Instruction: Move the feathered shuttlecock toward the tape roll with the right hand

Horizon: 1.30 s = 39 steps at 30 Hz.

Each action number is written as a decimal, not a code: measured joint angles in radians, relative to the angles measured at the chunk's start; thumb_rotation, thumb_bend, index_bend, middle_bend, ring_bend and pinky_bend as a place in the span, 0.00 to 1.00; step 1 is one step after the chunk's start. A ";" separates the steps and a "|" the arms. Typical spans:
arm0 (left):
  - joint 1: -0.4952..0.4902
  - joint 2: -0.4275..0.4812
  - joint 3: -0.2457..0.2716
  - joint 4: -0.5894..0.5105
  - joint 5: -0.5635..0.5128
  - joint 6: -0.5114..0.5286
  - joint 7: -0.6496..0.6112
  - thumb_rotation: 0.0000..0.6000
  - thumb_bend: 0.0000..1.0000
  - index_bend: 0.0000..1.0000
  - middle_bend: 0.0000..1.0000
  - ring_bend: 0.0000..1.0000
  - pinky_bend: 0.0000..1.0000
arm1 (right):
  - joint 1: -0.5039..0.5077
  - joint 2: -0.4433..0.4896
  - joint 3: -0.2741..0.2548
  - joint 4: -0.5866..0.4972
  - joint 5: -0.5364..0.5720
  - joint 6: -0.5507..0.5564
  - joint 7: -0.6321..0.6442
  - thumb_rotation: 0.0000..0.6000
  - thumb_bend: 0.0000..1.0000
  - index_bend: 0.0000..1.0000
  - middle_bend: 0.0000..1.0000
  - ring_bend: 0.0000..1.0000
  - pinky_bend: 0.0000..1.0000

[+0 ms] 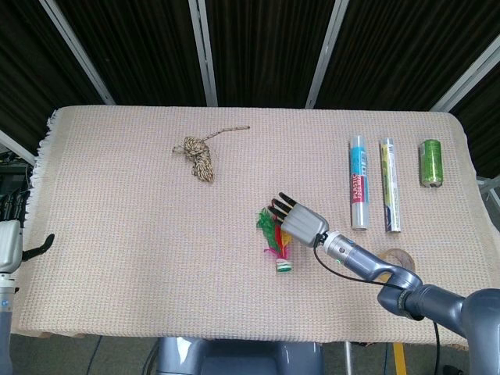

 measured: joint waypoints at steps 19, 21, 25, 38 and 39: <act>0.025 0.031 0.013 -0.045 0.058 0.058 -0.039 0.81 0.26 0.00 0.00 0.00 0.00 | 0.023 -0.032 0.009 -0.082 0.077 -0.025 -0.124 1.00 0.16 0.34 0.08 0.00 0.03; 0.027 0.033 0.013 -0.046 0.060 0.062 -0.041 0.81 0.26 0.00 0.00 0.00 0.00 | 0.029 -0.050 0.002 -0.059 0.074 -0.024 -0.106 1.00 0.16 0.34 0.09 0.00 0.03; 0.029 0.036 0.014 -0.046 0.065 0.066 -0.047 0.81 0.26 0.00 0.00 0.00 0.00 | 0.041 -0.075 -0.008 -0.026 0.062 -0.014 -0.074 1.00 0.16 0.34 0.09 0.00 0.03; 0.031 0.037 0.012 -0.046 0.065 0.070 -0.046 0.81 0.26 0.00 0.00 0.00 0.00 | 0.089 -0.123 -0.039 0.078 0.016 0.003 -0.004 1.00 0.21 0.55 0.28 0.14 0.30; 0.030 0.036 0.012 -0.045 0.063 0.067 -0.044 0.81 0.25 0.00 0.00 0.00 0.00 | 0.092 -0.127 -0.043 0.088 0.009 0.010 0.004 1.00 0.21 0.57 0.30 0.16 0.33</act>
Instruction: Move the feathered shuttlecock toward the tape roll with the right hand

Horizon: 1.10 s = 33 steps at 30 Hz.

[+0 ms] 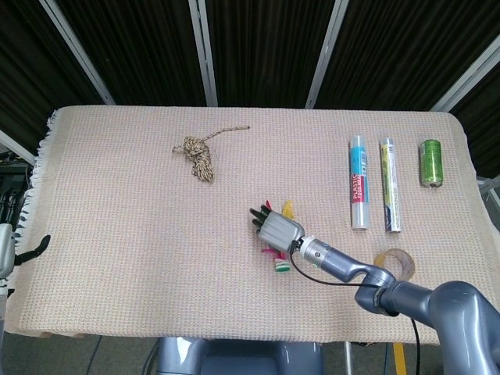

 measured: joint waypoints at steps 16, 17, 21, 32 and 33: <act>-0.001 0.003 0.006 -0.009 0.017 0.001 -0.010 0.81 0.26 0.00 0.00 0.00 0.00 | -0.016 0.018 -0.007 0.039 -0.051 0.205 0.030 1.00 0.24 0.69 0.42 0.31 0.52; 0.000 0.005 0.007 -0.011 0.021 0.002 -0.014 0.81 0.26 0.00 0.00 0.00 0.00 | -0.024 0.028 -0.004 0.025 -0.049 0.219 0.018 1.00 0.24 0.70 0.43 0.31 0.52; 0.003 0.015 0.014 -0.019 0.038 0.004 -0.035 0.81 0.26 0.00 0.00 0.00 0.00 | -0.076 0.085 0.010 -0.067 -0.035 0.299 -0.055 1.00 0.24 0.70 0.43 0.32 0.52; 0.009 0.037 0.038 -0.039 0.098 0.009 -0.083 0.81 0.26 0.00 0.00 0.00 0.00 | -0.310 0.246 0.023 -0.351 -0.018 0.638 -0.254 1.00 0.24 0.70 0.44 0.34 0.54; 0.009 0.037 0.039 -0.041 0.102 0.011 -0.084 0.81 0.26 0.00 0.00 0.00 0.00 | -0.339 0.258 0.020 -0.377 -0.021 0.671 -0.272 1.00 0.24 0.70 0.44 0.34 0.54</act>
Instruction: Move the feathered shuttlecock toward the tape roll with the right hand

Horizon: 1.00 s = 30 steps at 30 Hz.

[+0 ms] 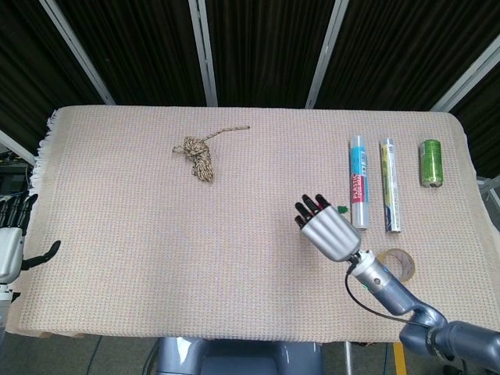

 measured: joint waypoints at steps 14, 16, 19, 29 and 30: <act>0.002 0.016 0.016 -0.015 0.048 0.010 -0.038 0.81 0.26 0.00 0.00 0.00 0.00 | -0.121 -0.018 -0.060 -0.084 -0.058 0.037 -0.114 1.00 0.24 0.70 0.44 0.34 0.54; 0.001 0.017 0.017 -0.014 0.050 0.009 -0.042 0.81 0.26 0.00 0.00 0.00 0.00 | -0.129 -0.027 -0.065 -0.076 -0.059 0.032 -0.109 1.00 0.23 0.70 0.44 0.33 0.54; 0.001 0.019 0.018 -0.014 0.052 0.008 -0.049 0.81 0.26 0.00 0.00 0.00 0.00 | -0.139 -0.038 -0.068 -0.060 -0.068 0.032 -0.109 1.00 0.22 0.63 0.40 0.30 0.54; 0.007 0.028 0.018 -0.019 0.062 0.020 -0.064 0.81 0.26 0.00 0.00 0.00 0.00 | -0.177 0.028 -0.051 -0.142 -0.051 0.047 -0.142 1.00 0.10 0.00 0.06 0.05 0.40; 0.007 0.028 0.018 -0.020 0.062 0.021 -0.066 0.81 0.26 0.00 0.00 0.00 0.00 | -0.183 0.046 -0.049 -0.168 -0.045 0.049 -0.145 1.00 0.08 0.00 0.05 0.03 0.38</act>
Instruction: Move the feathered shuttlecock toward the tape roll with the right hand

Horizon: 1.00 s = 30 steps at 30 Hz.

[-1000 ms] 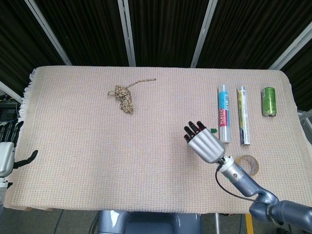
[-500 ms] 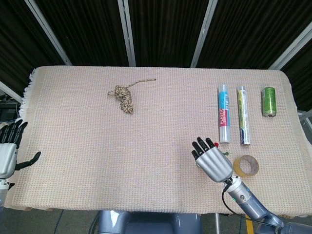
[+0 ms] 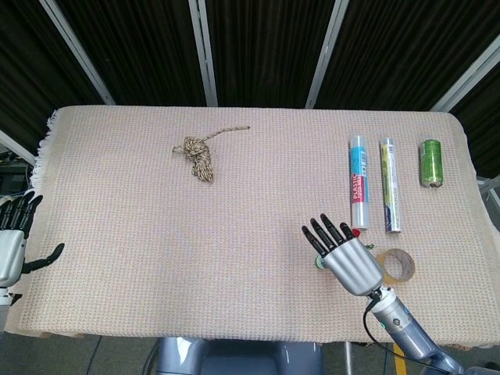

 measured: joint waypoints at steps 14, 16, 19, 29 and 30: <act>0.007 0.013 0.006 -0.009 0.017 0.011 -0.020 0.81 0.26 0.00 0.00 0.00 0.00 | -0.137 0.330 0.049 -0.283 0.207 0.096 0.162 1.00 0.03 0.00 0.00 0.00 0.25; 0.006 0.012 0.007 -0.009 0.016 0.009 -0.018 0.81 0.26 0.00 0.00 0.00 0.00 | -0.155 0.356 0.062 -0.283 0.261 0.101 0.216 1.00 0.04 0.00 0.00 0.00 0.24; 0.005 0.010 0.008 -0.009 0.017 0.005 -0.010 0.81 0.26 0.00 0.00 0.00 0.00 | -0.176 0.380 0.079 -0.260 0.334 0.100 0.301 1.00 0.03 0.00 0.00 0.00 0.22; -0.004 -0.007 0.005 -0.001 -0.001 -0.012 0.029 0.81 0.26 0.00 0.00 0.00 0.00 | -0.224 0.315 0.086 -0.062 0.485 -0.006 0.470 1.00 0.04 0.00 0.00 0.00 0.15; -0.005 -0.010 0.005 0.001 -0.003 -0.013 0.032 0.81 0.26 0.00 0.00 0.00 0.00 | -0.231 0.295 0.084 -0.044 0.491 -0.009 0.472 1.00 0.05 0.00 0.00 0.00 0.14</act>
